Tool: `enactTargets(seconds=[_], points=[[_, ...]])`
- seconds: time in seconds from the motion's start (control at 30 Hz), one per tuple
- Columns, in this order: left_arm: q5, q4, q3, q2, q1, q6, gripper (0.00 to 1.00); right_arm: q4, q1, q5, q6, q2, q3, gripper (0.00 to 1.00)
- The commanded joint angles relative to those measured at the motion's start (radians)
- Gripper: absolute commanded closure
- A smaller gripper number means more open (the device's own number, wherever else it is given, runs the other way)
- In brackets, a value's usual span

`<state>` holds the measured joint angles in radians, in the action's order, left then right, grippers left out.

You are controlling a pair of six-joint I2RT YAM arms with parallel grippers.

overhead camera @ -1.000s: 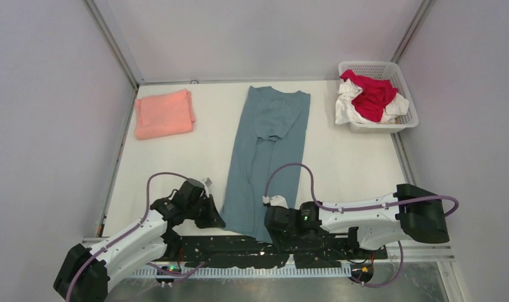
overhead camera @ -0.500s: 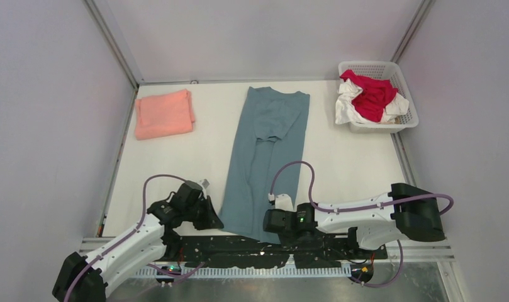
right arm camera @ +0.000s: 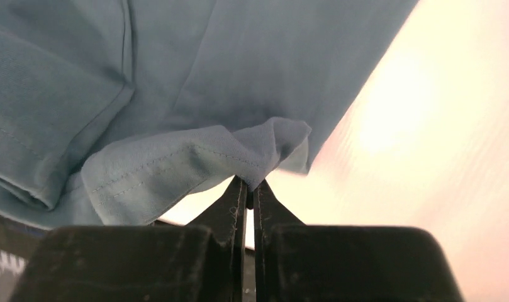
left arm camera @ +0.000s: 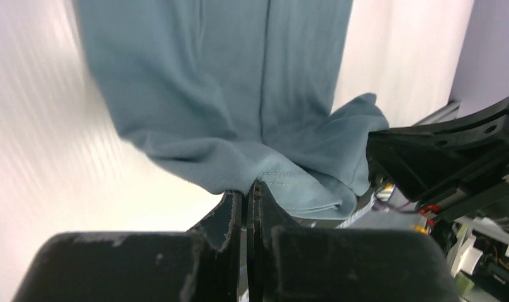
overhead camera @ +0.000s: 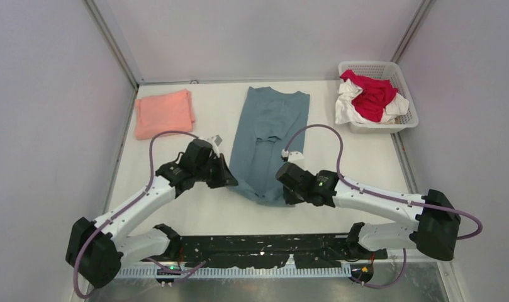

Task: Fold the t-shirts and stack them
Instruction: Fold the folded rectangular tshirt in 1/3 of the way

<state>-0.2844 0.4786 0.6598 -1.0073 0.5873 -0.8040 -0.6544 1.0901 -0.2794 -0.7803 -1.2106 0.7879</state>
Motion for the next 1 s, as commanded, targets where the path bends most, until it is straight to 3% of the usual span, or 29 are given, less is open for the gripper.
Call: enactTargets(seconds=[0.0,0.23,0.43,0.83,0.97], points=[[0.045,-0.066,0.198,-0.178,-0.050,0.072,1.00,0.082,-0.166,-0.005,0.215,0.014,0.075,0.95],[0.065,-0.041,0.488,-0.477,-0.128,0.123,1.00,0.187,-0.394,0.056,0.410,-0.126,0.194,0.95],[0.082,0.000,0.686,-0.689,-0.161,0.159,1.00,0.269,-0.531,0.143,0.473,-0.271,0.287,0.95],[0.053,0.095,0.955,-0.957,-0.196,0.222,1.00,0.296,-0.638,0.198,0.495,-0.448,0.393,0.95],[0.052,0.108,0.982,-0.995,-0.196,0.234,0.92,0.293,-0.652,0.200,0.488,-0.474,0.396,0.94]])
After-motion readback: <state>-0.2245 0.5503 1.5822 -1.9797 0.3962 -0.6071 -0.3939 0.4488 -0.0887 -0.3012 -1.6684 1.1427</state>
